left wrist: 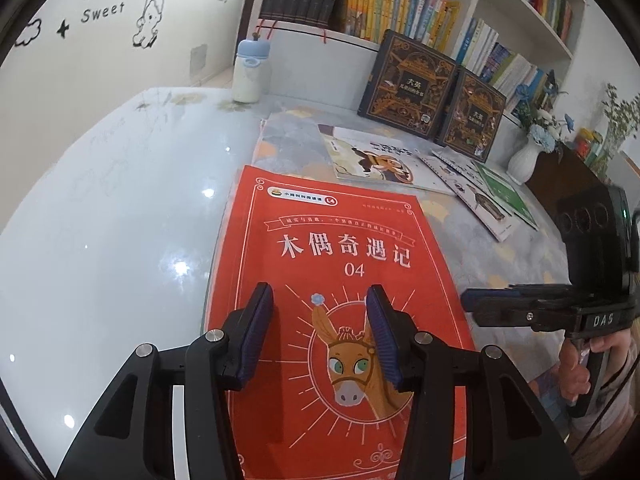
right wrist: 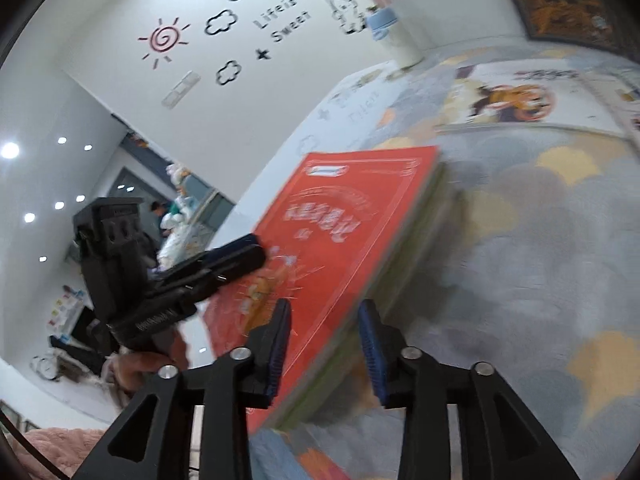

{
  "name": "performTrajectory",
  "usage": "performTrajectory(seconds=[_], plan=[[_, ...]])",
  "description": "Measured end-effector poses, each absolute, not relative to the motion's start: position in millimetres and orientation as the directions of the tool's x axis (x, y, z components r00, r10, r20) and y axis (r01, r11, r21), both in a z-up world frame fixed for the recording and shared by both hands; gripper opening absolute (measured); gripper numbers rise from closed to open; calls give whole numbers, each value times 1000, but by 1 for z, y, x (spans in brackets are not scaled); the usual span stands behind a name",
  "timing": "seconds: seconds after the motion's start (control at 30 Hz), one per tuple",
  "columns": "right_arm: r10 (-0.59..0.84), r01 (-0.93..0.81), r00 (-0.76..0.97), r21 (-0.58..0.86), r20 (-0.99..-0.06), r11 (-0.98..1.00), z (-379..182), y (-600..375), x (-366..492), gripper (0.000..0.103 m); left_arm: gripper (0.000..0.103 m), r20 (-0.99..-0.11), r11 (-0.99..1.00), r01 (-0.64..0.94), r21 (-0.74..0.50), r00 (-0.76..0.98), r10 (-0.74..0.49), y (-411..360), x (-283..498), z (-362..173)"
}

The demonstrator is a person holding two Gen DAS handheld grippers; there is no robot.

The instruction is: Organize books

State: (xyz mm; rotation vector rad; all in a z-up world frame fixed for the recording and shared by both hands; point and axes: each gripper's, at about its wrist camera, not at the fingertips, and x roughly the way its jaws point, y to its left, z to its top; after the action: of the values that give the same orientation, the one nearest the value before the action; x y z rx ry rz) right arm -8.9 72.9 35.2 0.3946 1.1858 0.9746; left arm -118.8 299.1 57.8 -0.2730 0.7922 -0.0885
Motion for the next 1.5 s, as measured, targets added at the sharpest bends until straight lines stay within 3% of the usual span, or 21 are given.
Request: performTrajectory(seconds=[0.1, 0.23, 0.5, 0.6, 0.83, 0.97, 1.07, 1.17, 1.5], plan=[[809, -402, 49, 730, -586, 553, 34, 52, -9, 35, 48, -719, 951, -88, -295, 677, -160, 298, -115, 67], [783, -393, 95, 699, -614, 597, 38, 17, -5, 35, 48, -683, 954, -61, -295, 711, -166, 278, -110, 88], [748, -349, 214, 666, -628, 659, 54, -70, 18, 36, 50, -648, 946, 66, -316, 714, -267, 192, -59, 119], [717, -305, 278, 649, -639, 697, 56, -116, 31, 41, 51, -628, 930, 102, -354, 711, -317, 153, -35, 122], [596, -81, 371, 614, -712, 785, 30, -239, 75, 42, 51, -632, 928, 195, -317, 686, -360, 50, 44, 115], [574, 41, 377, 632, -727, 774, 14, -296, 95, 42, 50, -620, 886, 192, -422, 652, -437, 15, 92, 100], [532, 120, 389, 614, -752, 781, 3, -330, 108, 42, 49, -643, 918, 197, -344, 663, -383, -19, 123, 91], [520, 186, 379, 613, -765, 768, -13, -355, 122, 42, 49, -656, 908, 238, -344, 631, -414, -43, 148, 78], [681, 192, 383, 775, -624, 603, -45, -392, 149, 41, 49, -705, 922, 295, -250, 598, -382, -85, 184, 39]])
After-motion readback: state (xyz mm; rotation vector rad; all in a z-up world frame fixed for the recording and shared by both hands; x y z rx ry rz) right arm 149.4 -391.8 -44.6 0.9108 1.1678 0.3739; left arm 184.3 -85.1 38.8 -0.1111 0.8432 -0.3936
